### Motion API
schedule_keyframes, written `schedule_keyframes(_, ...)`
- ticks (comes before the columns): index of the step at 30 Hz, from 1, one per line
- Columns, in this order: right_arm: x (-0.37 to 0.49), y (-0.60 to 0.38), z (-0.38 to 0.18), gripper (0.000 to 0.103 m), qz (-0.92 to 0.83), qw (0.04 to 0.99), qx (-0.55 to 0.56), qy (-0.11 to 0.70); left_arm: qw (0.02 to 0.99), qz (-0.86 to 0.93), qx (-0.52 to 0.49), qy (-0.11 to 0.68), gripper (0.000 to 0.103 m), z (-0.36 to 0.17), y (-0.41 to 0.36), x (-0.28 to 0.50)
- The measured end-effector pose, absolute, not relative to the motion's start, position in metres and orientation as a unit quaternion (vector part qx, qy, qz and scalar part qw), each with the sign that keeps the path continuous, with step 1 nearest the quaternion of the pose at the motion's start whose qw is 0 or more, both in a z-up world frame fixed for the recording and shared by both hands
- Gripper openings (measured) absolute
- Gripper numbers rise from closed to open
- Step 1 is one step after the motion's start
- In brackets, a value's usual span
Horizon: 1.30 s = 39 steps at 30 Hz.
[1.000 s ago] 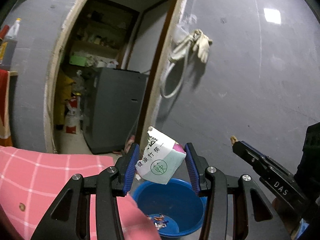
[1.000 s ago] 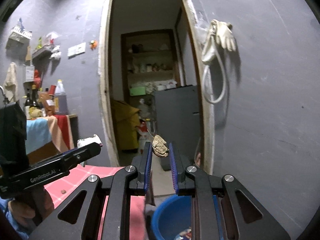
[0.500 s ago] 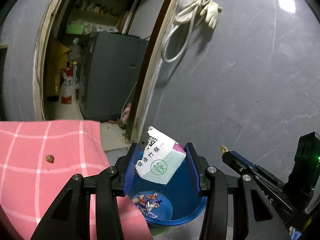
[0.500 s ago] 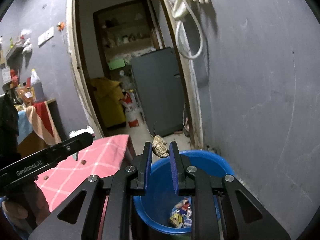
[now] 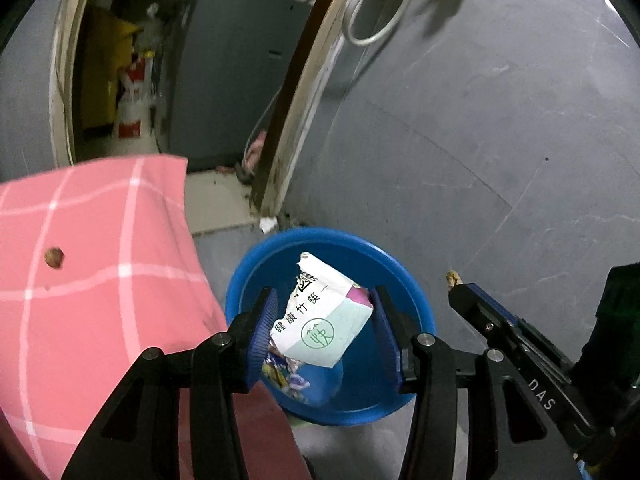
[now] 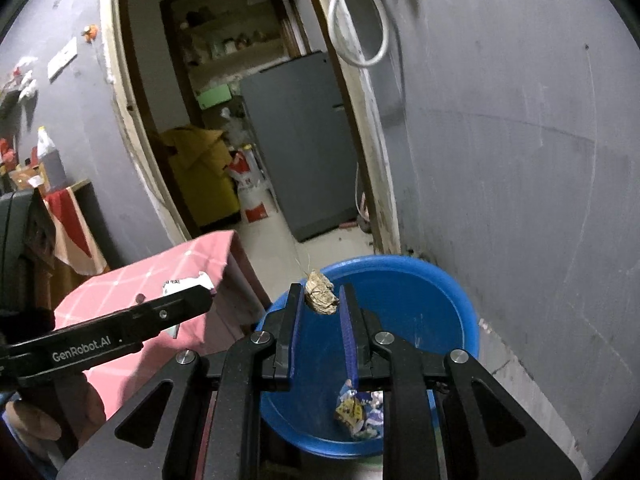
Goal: Collect trash
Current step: 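Open both tools over the blue bucket to drop card and piece, then move both open tools back over the remaining brown pieces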
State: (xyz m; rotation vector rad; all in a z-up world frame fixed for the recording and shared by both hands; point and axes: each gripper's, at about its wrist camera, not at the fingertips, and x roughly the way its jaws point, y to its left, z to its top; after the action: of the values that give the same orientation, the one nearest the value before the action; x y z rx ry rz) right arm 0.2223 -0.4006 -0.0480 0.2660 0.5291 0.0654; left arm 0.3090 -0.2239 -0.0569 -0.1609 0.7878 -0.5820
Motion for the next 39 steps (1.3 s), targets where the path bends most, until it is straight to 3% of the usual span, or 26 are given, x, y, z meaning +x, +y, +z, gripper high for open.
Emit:
schedule_keyframes(6,0.228,-0.405,-0.054,0.018,0.023,0.951,0.14,0.276,0.867,-0.28,-0.1,0.4,0.048,-0.065,-0.219,0.319)
schedule_keyframes(10,0.228,-0.405,-0.053,0.029,0.02,0.951,0.142,0.274,0.868,-0.279,-0.106,0.396,0.053,-0.057,-0.216,0.316)
schedule_keyframes(15,0.223,-0.403,-0.044,0.031,0.017,0.954,0.14,0.263,0.877,-0.276,-0.104,0.38,0.057,-0.045,-0.21,0.309)
schedule_keyframes(20,0.213,-0.4,-0.03,0.049,0.018,0.962,0.134,0.239,0.901,-0.258,-0.102,0.335,0.073,-0.024,-0.188,0.296)
schedule_keyframes(24,0.205,-0.392,-0.013,0.052,0.022,0.968,0.124,0.218,0.916,-0.242,-0.106,0.301,0.083,-0.005,-0.167,0.283)
schedule_keyframes(28,0.195,-0.382,0.004,0.075,0.027,0.973,0.118,0.194,0.933,-0.228,-0.114,0.253,0.084,0.016,-0.141,0.265)
schedule_keyframes(29,0.192,-0.378,0.009,0.076,0.03,0.975,0.116,0.185,0.937,-0.223,-0.113,0.243,0.085,0.02,-0.135,0.26)
schedule_keyframes(31,0.186,-0.37,0.018,0.079,0.035,0.979,0.108,0.17,0.945,-0.212,-0.105,0.223,0.101,0.029,-0.123,0.251)
schedule_keyframes(37,0.173,-0.348,0.038,0.103,0.054,0.986,0.091,0.128,0.966,-0.175,-0.092,0.167,0.101,0.049,-0.094,0.222)
schedule_keyframes(39,0.168,-0.339,0.044,0.103,0.066,0.988,0.089,0.111,0.97,-0.164,-0.091,0.154,0.101,0.054,-0.084,0.212)
